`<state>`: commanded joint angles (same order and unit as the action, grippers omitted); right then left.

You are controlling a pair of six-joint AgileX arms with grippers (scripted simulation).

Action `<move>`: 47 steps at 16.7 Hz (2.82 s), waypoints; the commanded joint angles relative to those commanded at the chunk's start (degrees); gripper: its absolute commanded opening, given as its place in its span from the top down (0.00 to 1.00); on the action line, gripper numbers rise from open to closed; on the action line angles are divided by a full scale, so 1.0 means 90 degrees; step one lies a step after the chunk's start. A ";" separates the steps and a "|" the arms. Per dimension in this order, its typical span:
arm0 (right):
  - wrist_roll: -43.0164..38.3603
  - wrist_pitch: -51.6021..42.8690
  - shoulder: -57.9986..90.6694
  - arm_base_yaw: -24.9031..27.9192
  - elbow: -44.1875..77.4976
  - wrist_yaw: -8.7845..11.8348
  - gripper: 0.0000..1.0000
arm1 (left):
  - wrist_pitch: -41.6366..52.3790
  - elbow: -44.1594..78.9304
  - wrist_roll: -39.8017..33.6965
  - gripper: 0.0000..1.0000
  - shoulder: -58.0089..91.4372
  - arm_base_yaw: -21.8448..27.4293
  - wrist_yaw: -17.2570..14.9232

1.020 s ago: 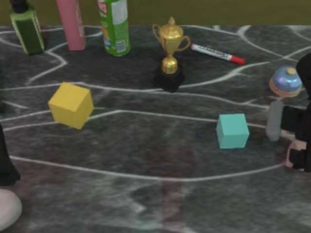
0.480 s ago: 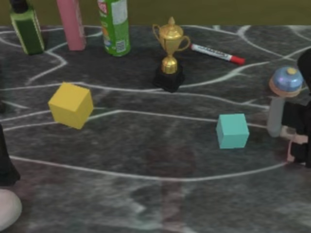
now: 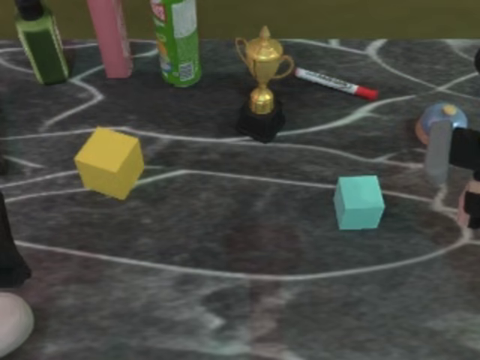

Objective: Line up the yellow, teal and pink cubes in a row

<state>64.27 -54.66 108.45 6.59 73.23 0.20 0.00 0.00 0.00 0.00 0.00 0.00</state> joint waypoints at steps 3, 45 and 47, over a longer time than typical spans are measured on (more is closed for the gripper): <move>-0.0014 0.0009 0.0029 -0.0009 -0.0006 0.0001 1.00 | 0.0000 0.0000 0.0000 0.00 0.0000 0.0000 0.0000; -0.1163 0.0798 0.1272 0.3239 0.0481 0.0003 0.17 | 0.0000 0.0000 0.0000 0.00 0.0000 0.0000 0.0000; -0.1163 0.0798 0.1272 0.3239 0.0481 0.0003 0.02 | 0.0000 0.0000 0.0000 0.00 0.0000 0.0000 0.0000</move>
<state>53.80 -47.48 119.90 35.74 77.56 0.23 0.00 0.00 0.00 0.00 0.00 0.00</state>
